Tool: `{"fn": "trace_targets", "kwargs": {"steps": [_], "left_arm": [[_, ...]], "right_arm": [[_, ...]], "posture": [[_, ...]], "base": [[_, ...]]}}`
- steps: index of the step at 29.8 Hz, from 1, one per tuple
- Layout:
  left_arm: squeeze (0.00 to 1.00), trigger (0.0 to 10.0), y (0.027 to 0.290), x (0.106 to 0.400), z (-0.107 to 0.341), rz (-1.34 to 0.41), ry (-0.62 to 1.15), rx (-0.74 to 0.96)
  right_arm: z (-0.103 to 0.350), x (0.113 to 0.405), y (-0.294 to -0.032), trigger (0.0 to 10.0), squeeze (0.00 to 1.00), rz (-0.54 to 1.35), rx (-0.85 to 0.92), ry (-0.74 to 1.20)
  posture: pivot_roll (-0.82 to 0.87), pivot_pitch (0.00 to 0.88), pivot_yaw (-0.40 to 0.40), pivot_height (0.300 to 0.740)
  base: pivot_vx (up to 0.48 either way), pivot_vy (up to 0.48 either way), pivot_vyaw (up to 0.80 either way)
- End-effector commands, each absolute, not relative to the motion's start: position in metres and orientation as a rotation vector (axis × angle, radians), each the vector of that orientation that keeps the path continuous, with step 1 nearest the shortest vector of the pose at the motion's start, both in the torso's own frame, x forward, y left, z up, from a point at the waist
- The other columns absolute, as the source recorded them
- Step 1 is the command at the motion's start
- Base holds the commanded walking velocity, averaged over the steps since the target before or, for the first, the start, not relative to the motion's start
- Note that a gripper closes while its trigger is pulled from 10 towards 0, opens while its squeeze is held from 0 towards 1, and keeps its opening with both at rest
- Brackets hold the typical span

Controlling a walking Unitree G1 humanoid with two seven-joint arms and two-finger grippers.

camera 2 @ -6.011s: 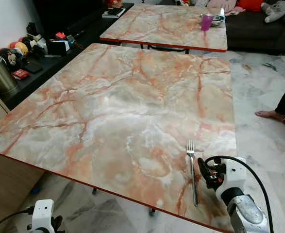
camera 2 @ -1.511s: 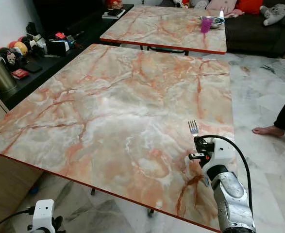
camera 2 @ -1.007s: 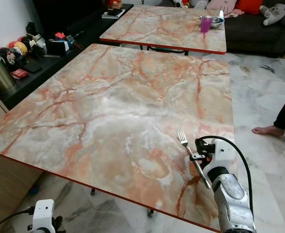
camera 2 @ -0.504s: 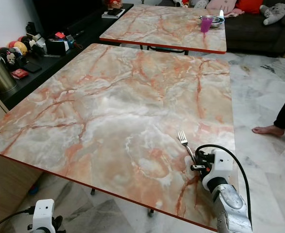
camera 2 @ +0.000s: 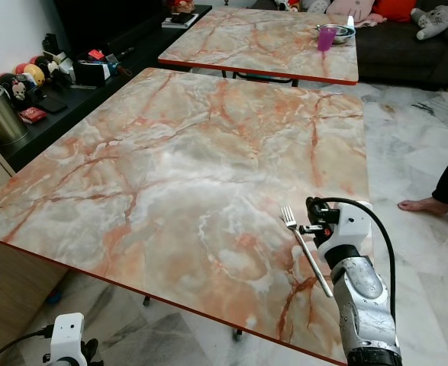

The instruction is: Setting the table

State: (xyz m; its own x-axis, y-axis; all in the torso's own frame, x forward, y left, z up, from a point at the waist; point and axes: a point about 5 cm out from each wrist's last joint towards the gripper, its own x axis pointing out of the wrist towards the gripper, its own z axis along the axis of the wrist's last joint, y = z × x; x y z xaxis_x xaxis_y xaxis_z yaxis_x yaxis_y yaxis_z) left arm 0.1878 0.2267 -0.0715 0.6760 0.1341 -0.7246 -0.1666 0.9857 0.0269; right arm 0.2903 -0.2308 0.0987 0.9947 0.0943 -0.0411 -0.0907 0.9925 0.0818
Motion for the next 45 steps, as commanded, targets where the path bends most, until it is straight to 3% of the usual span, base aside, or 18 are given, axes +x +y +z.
{"fn": "trace_targets", "kwargs": {"steps": [1,15,24,45], "left_arm": [[0.0,10.0,0.2303,0.1818,-0.0738,0.199,0.824,-0.06],[0.0,10.0,0.2307,0.1808,-0.074,0.195,0.822,-0.06],[0.0,10.0,0.2308,0.1823,-0.0731,0.189,0.816,-0.047],[0.0,10.0,0.2308,0.1855,-0.0714,0.19,0.805,-0.032]], "right_arm": [[0.1014,0.2908,-0.2281,10.0,0.0,0.097,0.091,0.033],[0.1066,0.2908,-0.2283,10.0,0.0,0.099,0.082,0.017],[0.1062,0.2909,-0.228,10.0,0.0,0.097,0.085,0.019],[0.1064,0.289,-0.2333,10.0,0.0,0.08,0.076,0.015]], "posture": [[0.06,0.016,0.0,0.74],[0.06,0.016,0.003,0.74],[0.06,0.026,0.001,0.74],[0.06,0.04,0.005,0.74]], "base": [[0.0,0.476,0.0],[0.0,0.468,0.0],[0.0,0.0,0.0],[0.0,-0.47,0.13]]}}
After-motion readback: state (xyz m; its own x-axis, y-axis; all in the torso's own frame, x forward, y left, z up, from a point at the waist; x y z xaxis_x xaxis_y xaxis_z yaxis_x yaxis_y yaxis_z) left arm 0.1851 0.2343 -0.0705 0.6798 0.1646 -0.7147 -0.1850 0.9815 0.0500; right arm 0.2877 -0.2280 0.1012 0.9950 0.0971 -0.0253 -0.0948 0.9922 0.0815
